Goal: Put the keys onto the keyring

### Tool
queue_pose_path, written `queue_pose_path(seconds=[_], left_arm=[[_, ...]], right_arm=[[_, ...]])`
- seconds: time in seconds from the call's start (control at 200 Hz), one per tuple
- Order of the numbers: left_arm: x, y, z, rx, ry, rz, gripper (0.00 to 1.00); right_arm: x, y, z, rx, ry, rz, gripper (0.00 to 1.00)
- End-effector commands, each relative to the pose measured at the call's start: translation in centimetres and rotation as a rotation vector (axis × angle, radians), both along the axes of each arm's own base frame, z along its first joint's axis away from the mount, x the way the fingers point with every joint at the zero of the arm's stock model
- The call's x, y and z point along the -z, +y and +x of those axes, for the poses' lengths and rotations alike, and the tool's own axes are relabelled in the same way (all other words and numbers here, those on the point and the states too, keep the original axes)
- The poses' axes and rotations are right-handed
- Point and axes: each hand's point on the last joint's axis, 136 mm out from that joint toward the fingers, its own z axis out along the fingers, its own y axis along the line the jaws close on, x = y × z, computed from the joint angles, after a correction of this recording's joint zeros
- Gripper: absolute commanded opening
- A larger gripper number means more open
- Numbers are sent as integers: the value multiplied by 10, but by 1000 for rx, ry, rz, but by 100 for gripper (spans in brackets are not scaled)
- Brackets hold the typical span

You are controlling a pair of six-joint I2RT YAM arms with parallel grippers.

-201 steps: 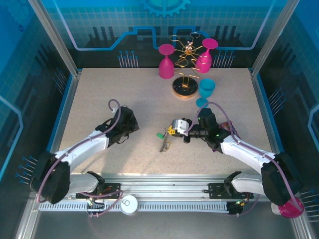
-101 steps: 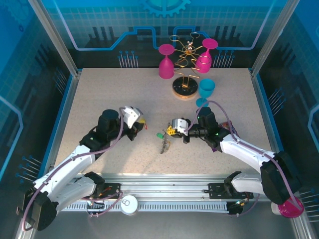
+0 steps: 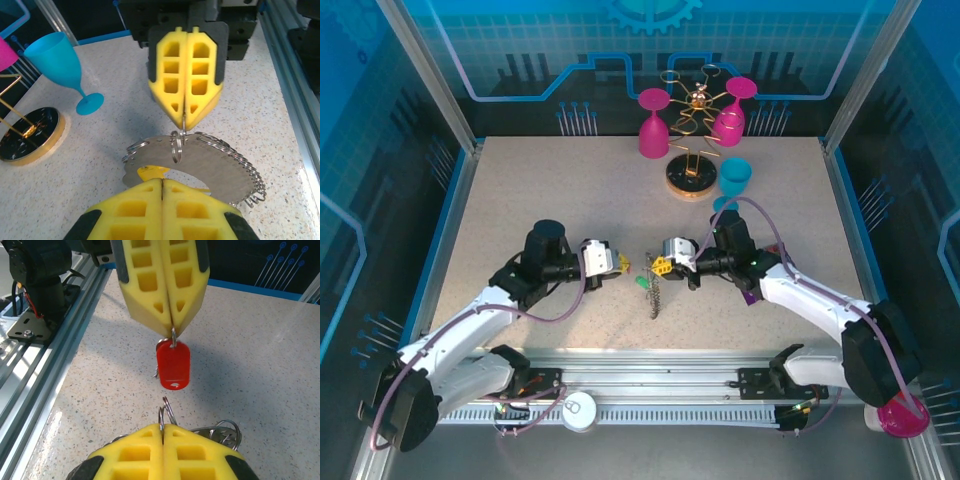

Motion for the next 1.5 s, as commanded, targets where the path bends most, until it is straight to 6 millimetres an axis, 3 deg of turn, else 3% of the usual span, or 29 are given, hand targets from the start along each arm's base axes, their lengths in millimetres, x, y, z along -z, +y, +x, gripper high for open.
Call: queue_pose_path(seconds=[0.0, 0.41, 0.575, 1.046, 1.301, 1.491], left_arm=[[-22, -9, -5, 103, -115, -37, 0], [-11, -15, -9, 151, -101, -7, 0], [-7, -16, -12, 153, -39, 11, 0], [9, -19, -10, 159, 51, 38, 0], [11, -17, 6, 87, 15, 46, 0], [11, -15, 14, 48, -10, 60, 0]], right_arm=[[-12, 5, -4, -61, 0, 24, 0], [-11, 14, -4, -99, 41, 18, 0], [-5, 17, 13, -16, 8, -29, 0], [-11, 26, 0, -82, 46, 4, 0], [-10, 25, -18, -159, 79, -6, 0], [-7, 25, -17, -152, 71, -24, 0]])
